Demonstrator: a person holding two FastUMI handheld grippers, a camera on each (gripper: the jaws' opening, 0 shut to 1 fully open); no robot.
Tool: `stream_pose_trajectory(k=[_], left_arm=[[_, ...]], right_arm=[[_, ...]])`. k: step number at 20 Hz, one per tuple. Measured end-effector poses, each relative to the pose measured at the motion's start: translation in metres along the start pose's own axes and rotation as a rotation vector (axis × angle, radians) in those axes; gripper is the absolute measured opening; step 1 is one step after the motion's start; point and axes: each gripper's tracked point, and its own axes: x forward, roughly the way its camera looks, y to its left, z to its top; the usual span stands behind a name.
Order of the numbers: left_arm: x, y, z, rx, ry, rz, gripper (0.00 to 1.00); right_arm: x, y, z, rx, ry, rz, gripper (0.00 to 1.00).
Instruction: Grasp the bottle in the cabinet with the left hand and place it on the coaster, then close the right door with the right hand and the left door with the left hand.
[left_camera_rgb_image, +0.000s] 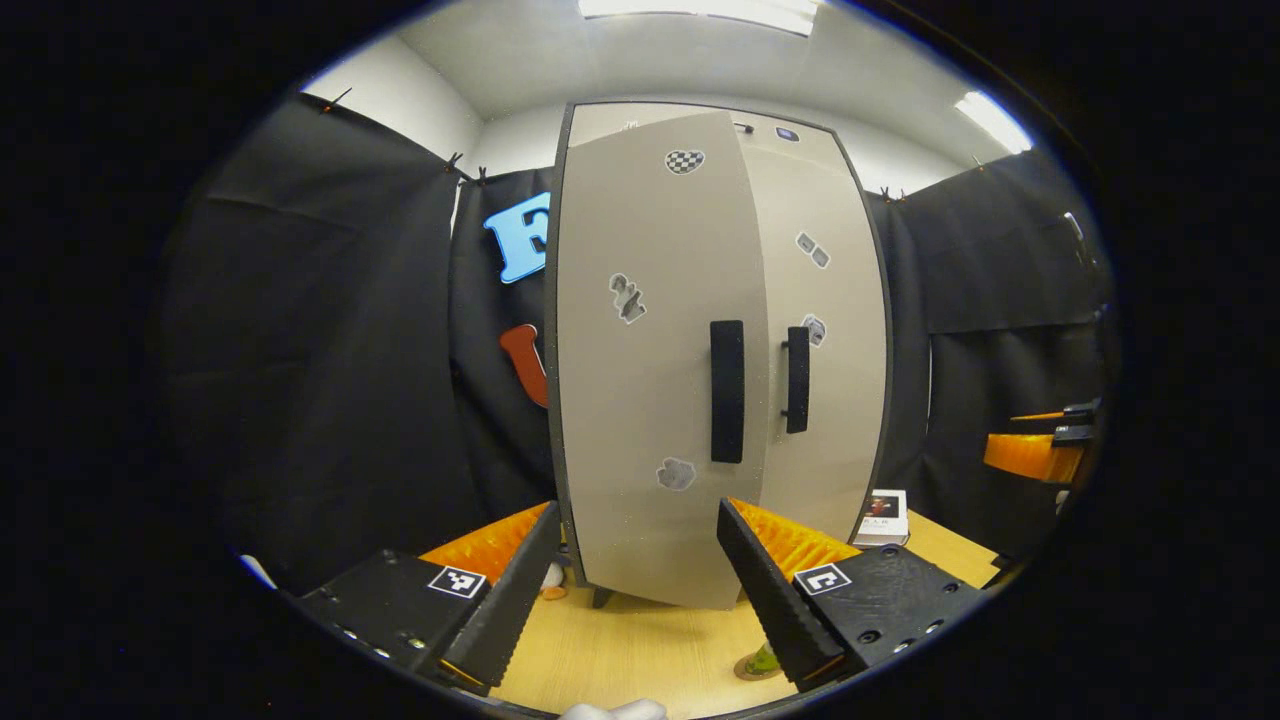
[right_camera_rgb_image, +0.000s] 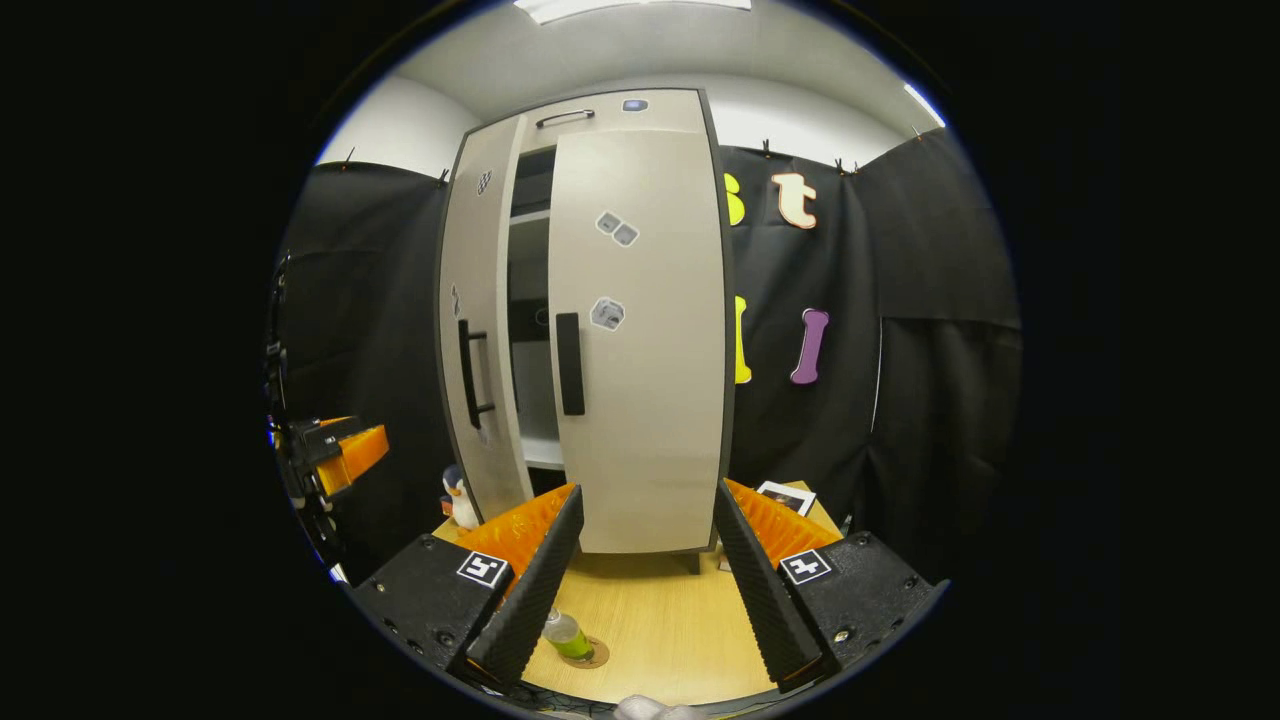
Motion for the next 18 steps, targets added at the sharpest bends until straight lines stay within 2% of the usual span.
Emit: stream_pose_trajectory(k=[18], left_arm=[[-0.003,0.01,0.002,0.0,-0.014,0.024,0.96]], right_arm=[[-0.002,0.001,0.006,-0.016,-0.023,-0.023,0.81]])
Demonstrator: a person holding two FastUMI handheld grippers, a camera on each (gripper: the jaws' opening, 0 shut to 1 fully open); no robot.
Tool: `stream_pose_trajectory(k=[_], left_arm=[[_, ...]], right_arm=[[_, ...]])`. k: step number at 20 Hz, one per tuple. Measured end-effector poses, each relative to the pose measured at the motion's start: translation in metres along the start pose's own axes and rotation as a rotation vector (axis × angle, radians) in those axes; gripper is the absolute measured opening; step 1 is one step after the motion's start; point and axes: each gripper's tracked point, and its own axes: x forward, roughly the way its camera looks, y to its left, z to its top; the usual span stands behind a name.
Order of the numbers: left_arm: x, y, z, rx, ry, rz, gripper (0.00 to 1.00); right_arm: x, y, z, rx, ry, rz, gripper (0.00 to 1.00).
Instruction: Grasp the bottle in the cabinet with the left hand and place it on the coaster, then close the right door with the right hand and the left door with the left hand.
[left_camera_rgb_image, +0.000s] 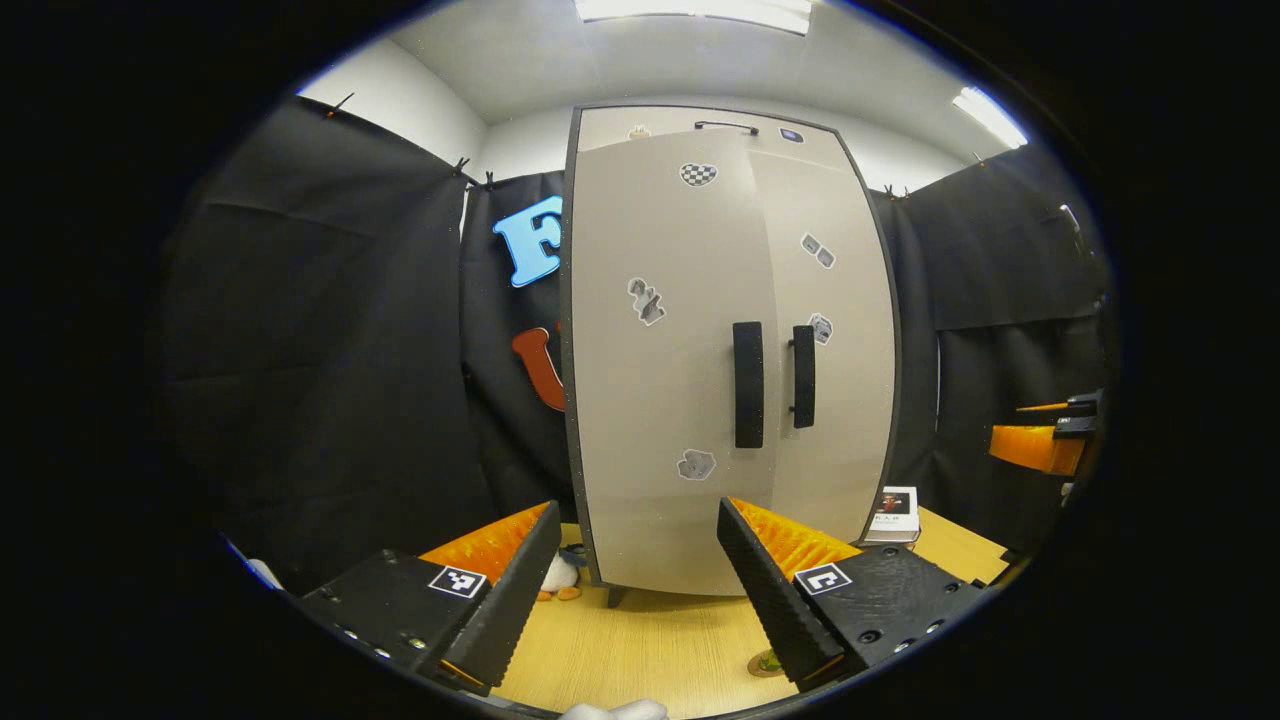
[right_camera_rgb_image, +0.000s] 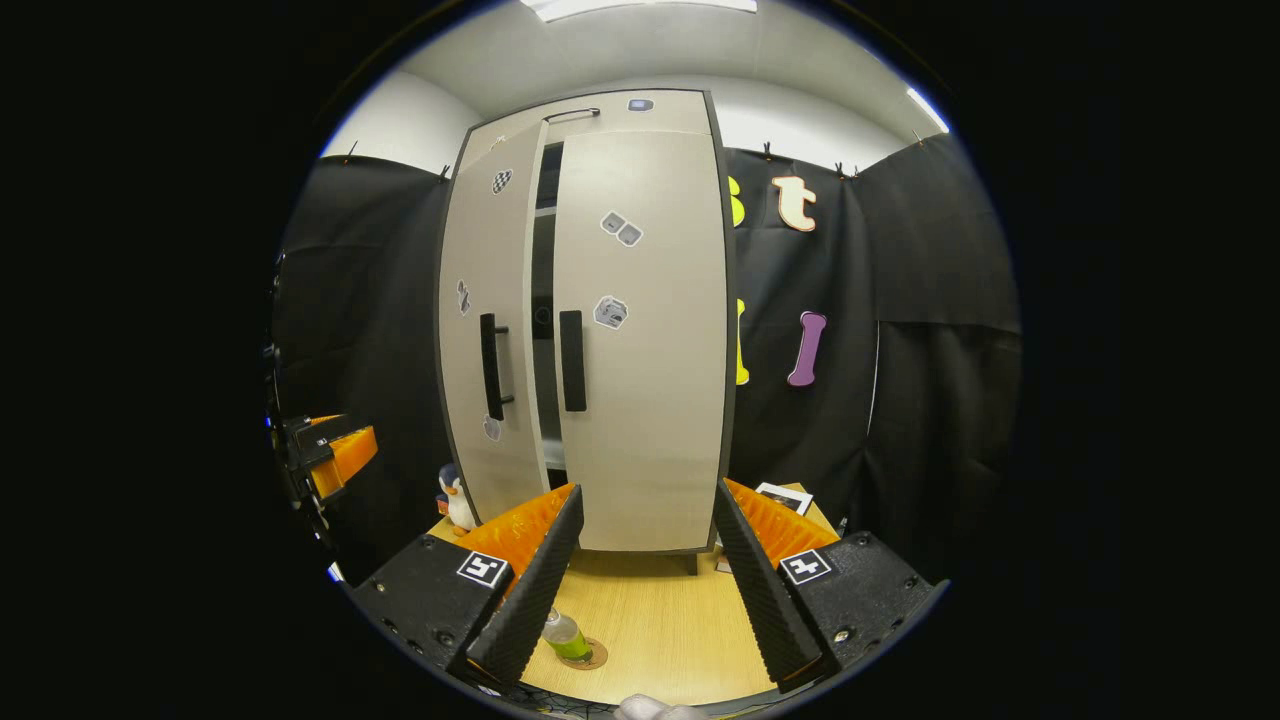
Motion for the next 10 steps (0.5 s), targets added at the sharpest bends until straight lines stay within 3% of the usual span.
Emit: stream_pose_trajectory(k=[10], left_arm=[[-0.0002,0.0053,0.0004,0.005,-0.005,0.007,0.96]], right_arm=[[-0.0011,0.003,0.0006,-0.009,-0.005,0.003,0.81]])
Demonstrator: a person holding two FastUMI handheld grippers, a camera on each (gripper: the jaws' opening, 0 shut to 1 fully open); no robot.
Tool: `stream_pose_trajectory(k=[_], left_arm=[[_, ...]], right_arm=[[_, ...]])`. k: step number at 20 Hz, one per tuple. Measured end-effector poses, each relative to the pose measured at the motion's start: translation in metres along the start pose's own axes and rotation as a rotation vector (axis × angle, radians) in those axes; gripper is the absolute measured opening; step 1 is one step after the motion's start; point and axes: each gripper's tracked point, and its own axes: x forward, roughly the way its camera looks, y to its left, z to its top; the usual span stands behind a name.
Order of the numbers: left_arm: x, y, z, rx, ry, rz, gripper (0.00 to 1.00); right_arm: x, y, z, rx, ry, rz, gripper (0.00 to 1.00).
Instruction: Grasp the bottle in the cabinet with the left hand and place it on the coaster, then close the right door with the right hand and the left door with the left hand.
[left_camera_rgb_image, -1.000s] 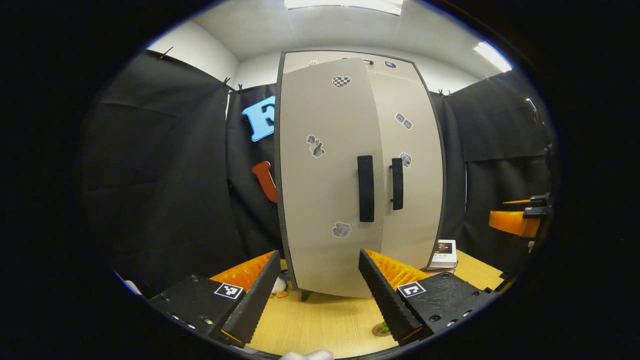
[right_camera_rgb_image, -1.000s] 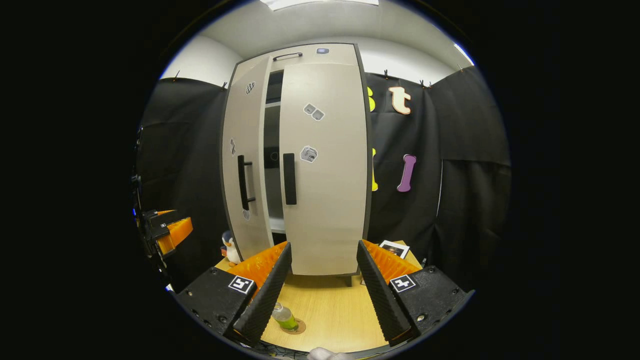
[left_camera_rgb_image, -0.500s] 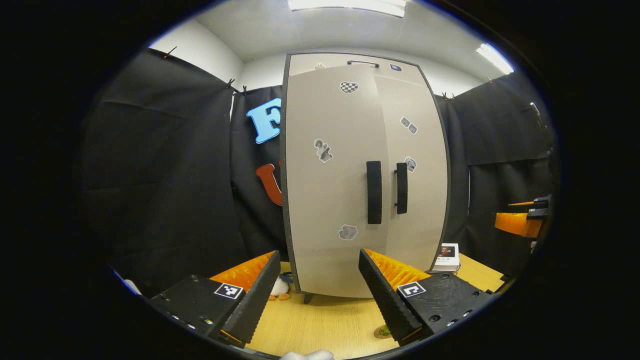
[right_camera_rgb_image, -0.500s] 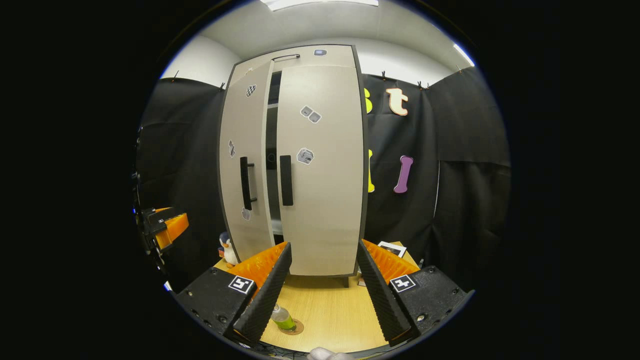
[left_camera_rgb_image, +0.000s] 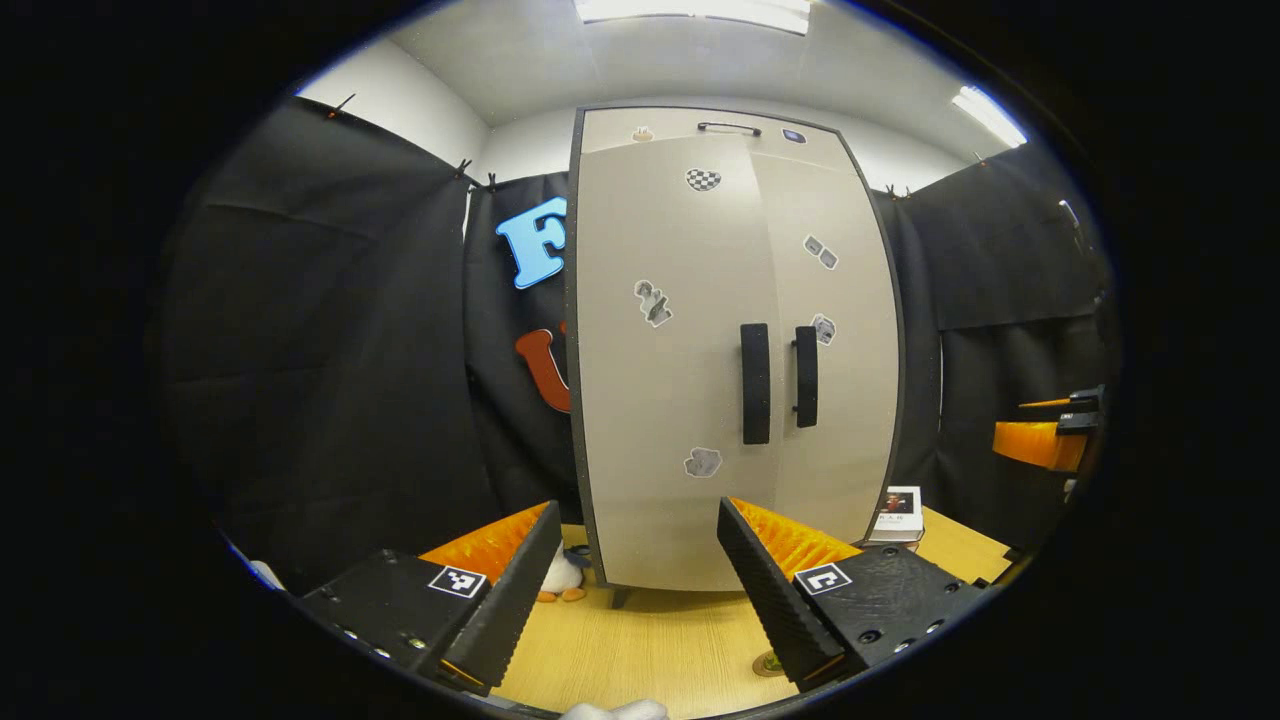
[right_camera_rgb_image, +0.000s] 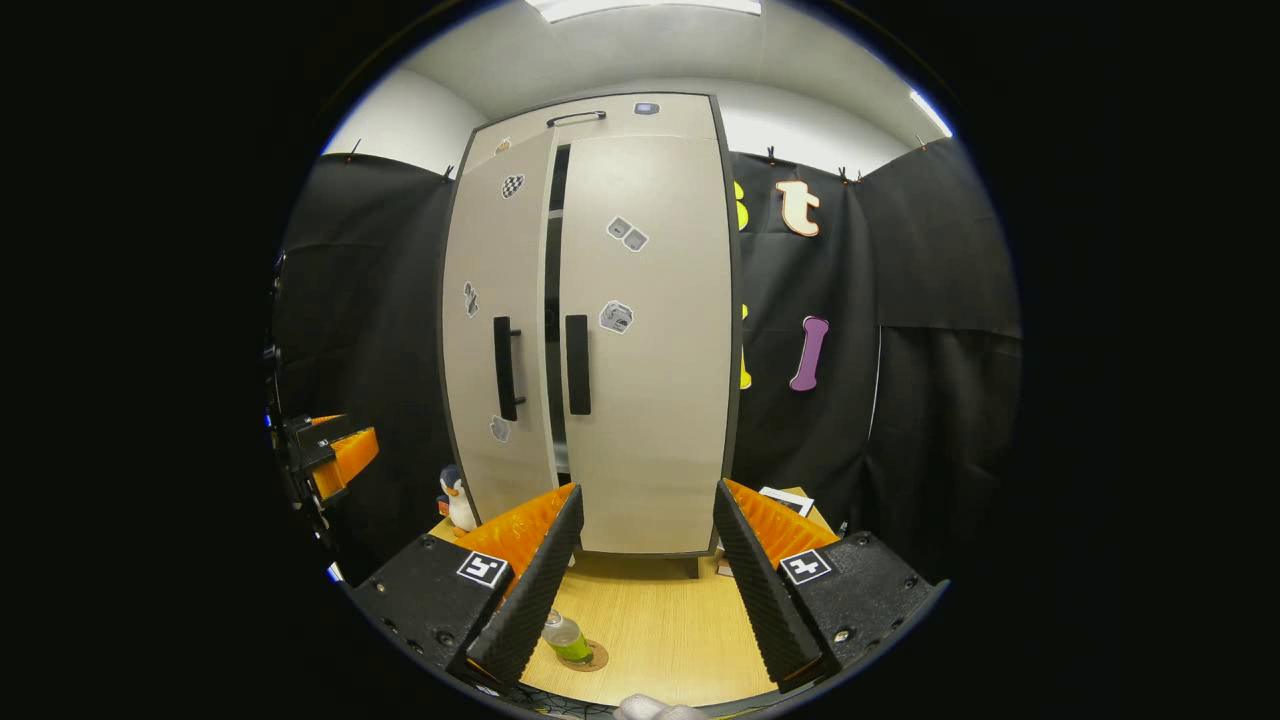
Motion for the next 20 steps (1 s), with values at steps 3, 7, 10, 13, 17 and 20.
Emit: stream_pose_trajectory(k=[3,7,10,13,17,20], left_arm=[[-0.0004,-0.0003,-0.0009,0.001,0.003,-0.003,0.96],[0.0003,-0.004,-0.0033,-0.007,0.006,-0.016,0.96],[-0.0002,-0.0037,-0.0026,-0.005,0.007,-0.019,0.96],[0.0011,-0.0035,-0.002,0.002,0.003,-0.017,0.96],[0.0009,-0.0045,-0.0041,-0.002,0.013,-0.02,0.96],[0.0009,-0.0052,-0.0036,0.002,0.009,-0.023,0.96]], right_arm=[[0.0,-0.0022,-0.0024,0.002,0.003,-0.006,0.81],[-0.0021,-0.0023,-0.0018,-0.002,0.003,-0.004,0.81],[-0.004,-0.0041,-0.0008,-0.002,-0.006,-0.01,0.81],[-0.0043,-0.0039,-0.0014,-0.001,-0.004,-0.011,0.81],[-0.0051,-0.0035,-0.0005,-0.004,-0.006,-0.01,0.81],[-0.0051,-0.002,-0.0026,-0.002,-0.003,-0.007,0.81]])
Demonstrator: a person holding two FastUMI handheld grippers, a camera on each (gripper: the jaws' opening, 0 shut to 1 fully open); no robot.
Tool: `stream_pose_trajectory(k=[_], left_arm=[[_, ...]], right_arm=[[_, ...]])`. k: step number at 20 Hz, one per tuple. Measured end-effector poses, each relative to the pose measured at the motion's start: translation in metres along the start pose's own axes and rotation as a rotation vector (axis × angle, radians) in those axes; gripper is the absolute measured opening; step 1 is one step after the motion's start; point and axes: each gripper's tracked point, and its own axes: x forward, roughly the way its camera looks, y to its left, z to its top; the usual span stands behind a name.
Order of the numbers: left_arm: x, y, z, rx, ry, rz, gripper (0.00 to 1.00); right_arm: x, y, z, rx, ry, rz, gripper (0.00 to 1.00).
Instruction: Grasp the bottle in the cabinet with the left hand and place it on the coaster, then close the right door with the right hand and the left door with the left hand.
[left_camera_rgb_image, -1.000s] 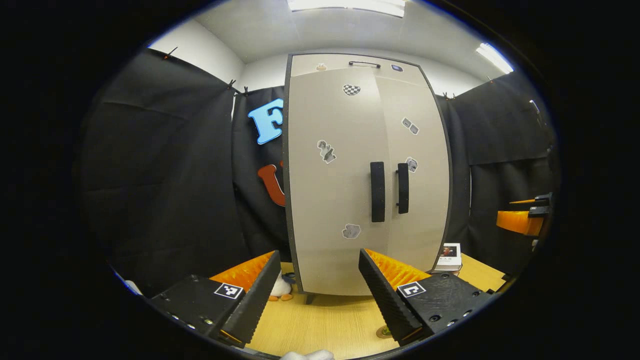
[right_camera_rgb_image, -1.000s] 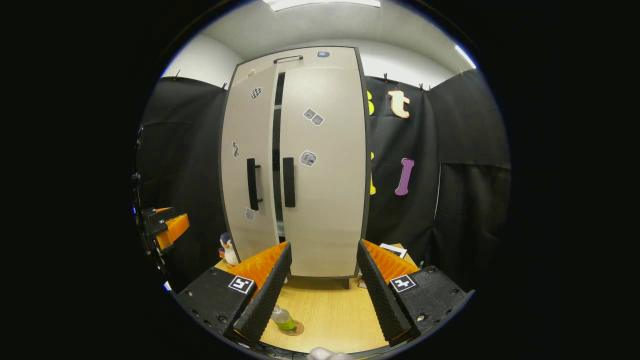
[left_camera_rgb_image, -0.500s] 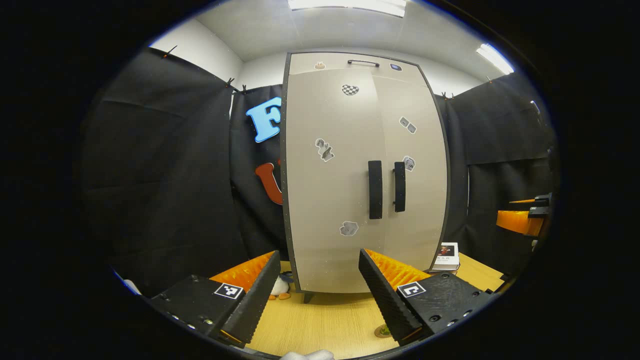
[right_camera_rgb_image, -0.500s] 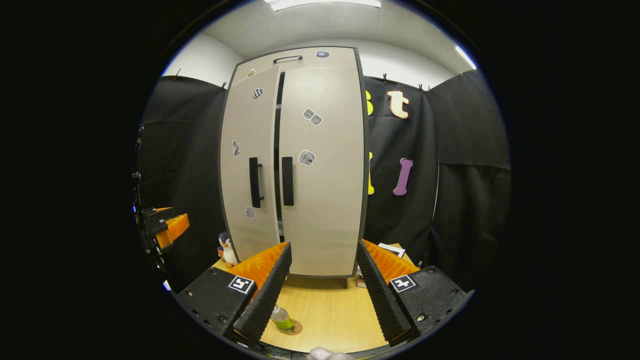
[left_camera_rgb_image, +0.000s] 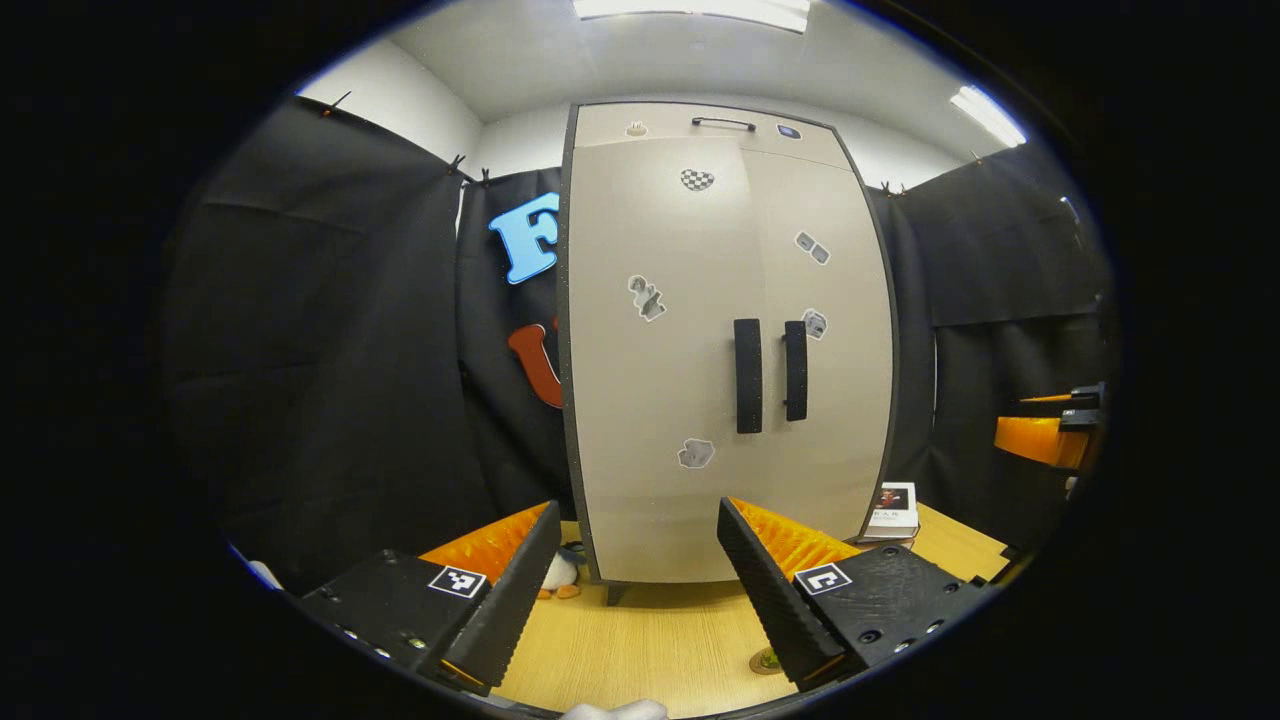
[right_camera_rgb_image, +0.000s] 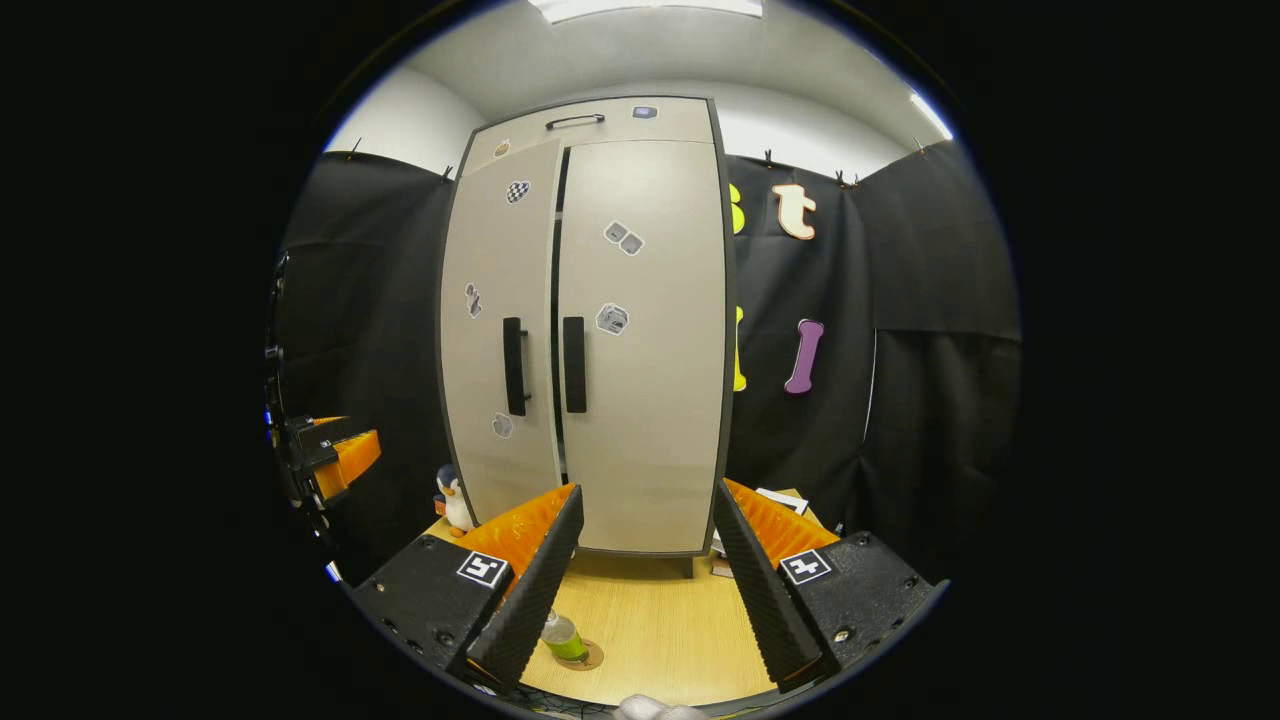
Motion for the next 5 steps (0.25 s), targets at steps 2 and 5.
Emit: stream_pose_trajectory(k=[2,5], left_arm=[[-0.0011,-0.0008,0.0005,-0.003,-0.002,-0.002,0.96],[-0.0014,-0.0006,0.0,-0.002,-0.002,-0.001,0.96]], right_arm=[[0.0001,0.0014,-0.0014,0.002,0.003,0.002,0.81],[0.0007,0.0018,-0.0013,-0.001,0.003,0.003,0.81]])
